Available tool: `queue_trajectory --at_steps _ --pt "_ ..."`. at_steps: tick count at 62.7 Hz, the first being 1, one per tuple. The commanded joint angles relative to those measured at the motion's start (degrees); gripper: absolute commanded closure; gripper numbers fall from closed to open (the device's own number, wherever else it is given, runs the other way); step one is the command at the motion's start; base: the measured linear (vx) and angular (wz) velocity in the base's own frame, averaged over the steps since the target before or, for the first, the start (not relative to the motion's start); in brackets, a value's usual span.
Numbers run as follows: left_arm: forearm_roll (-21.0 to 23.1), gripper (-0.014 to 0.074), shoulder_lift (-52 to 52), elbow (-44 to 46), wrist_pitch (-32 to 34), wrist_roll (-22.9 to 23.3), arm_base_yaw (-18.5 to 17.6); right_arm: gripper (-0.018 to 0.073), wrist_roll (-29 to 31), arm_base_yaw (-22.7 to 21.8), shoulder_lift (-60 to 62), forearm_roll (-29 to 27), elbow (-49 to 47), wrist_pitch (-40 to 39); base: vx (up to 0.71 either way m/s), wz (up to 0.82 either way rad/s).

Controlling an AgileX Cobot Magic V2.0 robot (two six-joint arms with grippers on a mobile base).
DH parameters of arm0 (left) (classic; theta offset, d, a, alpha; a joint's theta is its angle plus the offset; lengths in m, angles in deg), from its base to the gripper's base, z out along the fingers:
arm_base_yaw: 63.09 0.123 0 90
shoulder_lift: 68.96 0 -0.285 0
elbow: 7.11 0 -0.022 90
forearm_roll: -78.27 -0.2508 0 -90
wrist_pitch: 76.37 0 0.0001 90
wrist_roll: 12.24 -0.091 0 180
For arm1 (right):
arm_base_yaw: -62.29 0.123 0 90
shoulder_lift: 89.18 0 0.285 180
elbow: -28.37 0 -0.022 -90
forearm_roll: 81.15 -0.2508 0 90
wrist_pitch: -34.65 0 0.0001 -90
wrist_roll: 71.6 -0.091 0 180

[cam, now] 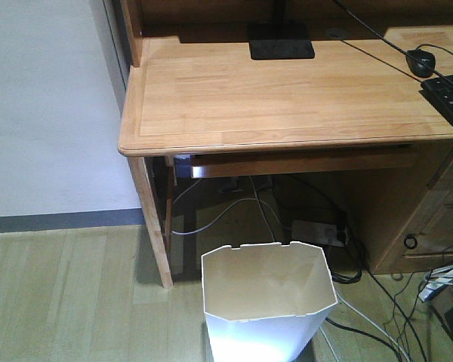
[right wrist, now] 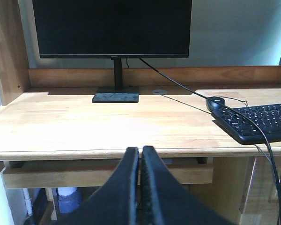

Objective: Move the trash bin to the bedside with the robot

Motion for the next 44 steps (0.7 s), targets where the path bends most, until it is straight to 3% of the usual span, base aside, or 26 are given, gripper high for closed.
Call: queue_trajectory --at_steps 1,44 --pt "0.3 0.0603 0.4 1.4 4.1 0.3 0.2 0.0568 0.6 0.0 -0.6 0.7 1.0 -4.0 0.00 0.00" --pt "0.3 0.0603 0.4 1.4 4.1 0.3 0.2 0.0568 0.6 0.0 -0.6 0.7 1.0 -4.0 0.00 0.00"
